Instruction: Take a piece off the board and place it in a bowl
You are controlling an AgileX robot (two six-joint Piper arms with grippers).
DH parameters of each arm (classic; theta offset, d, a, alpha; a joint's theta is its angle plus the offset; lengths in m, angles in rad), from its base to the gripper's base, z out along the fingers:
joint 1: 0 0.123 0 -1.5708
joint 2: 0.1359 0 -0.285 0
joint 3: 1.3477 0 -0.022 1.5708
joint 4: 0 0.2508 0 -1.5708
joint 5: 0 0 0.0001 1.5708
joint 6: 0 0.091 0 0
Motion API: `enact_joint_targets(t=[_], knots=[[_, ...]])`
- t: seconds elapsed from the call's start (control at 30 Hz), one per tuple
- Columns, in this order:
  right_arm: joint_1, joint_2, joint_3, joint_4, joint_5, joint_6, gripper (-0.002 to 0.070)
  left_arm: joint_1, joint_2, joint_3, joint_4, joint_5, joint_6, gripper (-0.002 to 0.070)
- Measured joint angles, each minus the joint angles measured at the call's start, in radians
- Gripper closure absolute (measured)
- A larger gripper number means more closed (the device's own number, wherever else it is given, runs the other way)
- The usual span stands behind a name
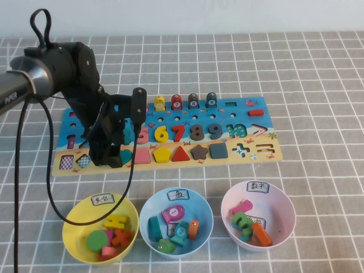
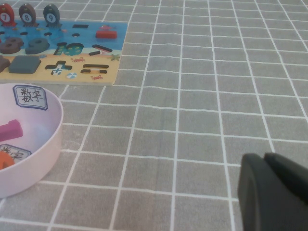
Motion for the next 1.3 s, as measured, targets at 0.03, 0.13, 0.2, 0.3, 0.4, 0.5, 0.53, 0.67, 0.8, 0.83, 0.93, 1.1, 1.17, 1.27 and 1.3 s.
enact_joint_targets(t=[0.03,0.13,0.2,0.3,0.4,0.5,0.53,0.67,0.8,0.83,0.93,1.1,1.17,1.27,1.3], knots=[[0.0,0.0,0.0,0.0,0.0,0.0,0.0694,0.0,0.002,0.0,-0.002,-0.001,0.0,0.0244],[0.0,0.0,0.0,0.0,0.0,0.0,0.0694,0.0,0.014,-0.001,-0.008,-0.003,0.0,0.0244],[0.0,0.0,0.0,0.0,0.0,0.0,0.0694,0.0,0.014,-0.002,-0.01,-0.005,0.0,0.0244],[0.0,0.0,0.0,0.0,0.0,0.0,0.0694,0.0,0.014,-0.002,-0.01,-0.005,0.0,0.0244],[0.0,0.0,0.0,0.0,0.0,0.0,0.0694,0.0,0.014,-0.002,-0.016,-0.008,0.003,0.0244],[0.0,0.0,0.0,0.0,0.0,0.0,0.0694,0.0,0.014,-0.002,-0.019,-0.008,0.011,0.0244],[0.0,0.0,0.0,0.0,0.0,0.0,0.0694,0.0,0.014,-0.002,-0.019,-0.008,0.018,0.0246],[0.0,0.0,0.0,0.0,0.0,0.0,0.0694,0.0,0.014,-0.002,-0.023,-0.008,0.038,0.0288],[0.0,0.0,0.0,0.0,0.0,0.0,0.0694,0.0,0.014,-0.002,-0.025,-0.008,0.043,0.034],[0.0,0.0,0.0,0.0,0.0,0.0,0.0694,0.0,0.014,-0.002,-0.025,-0.008,0.043,0.0347],[0.0,0.0,0.0,0.0,0.0,0.0,0.0694,0.0,0.014,-0.002,-0.027,-0.006,0.045,0.0359],[0.0,0.0,0.0,0.0,0.0,0.0,0.0694,0.0,0.014,-0.002,-0.028,-0.006,0.045,0.0373],[0.0,0.0,0.0,0.0,0.0,0.0,0.0694,0.0,0.014,-0.002,-0.028,-0.006,0.045,0.0386],[0.0,0.0,0.0,0.0,0.0,0.0,0.0694,0.0,0.014,-0.002,-0.028,-0.006,0.045,0.0393],[0.0,0.0,0.0,0.0,0.0,0.0,0.0694,0.0,0.014,-0.002,-0.028,-0.006,0.045,0.0393]])
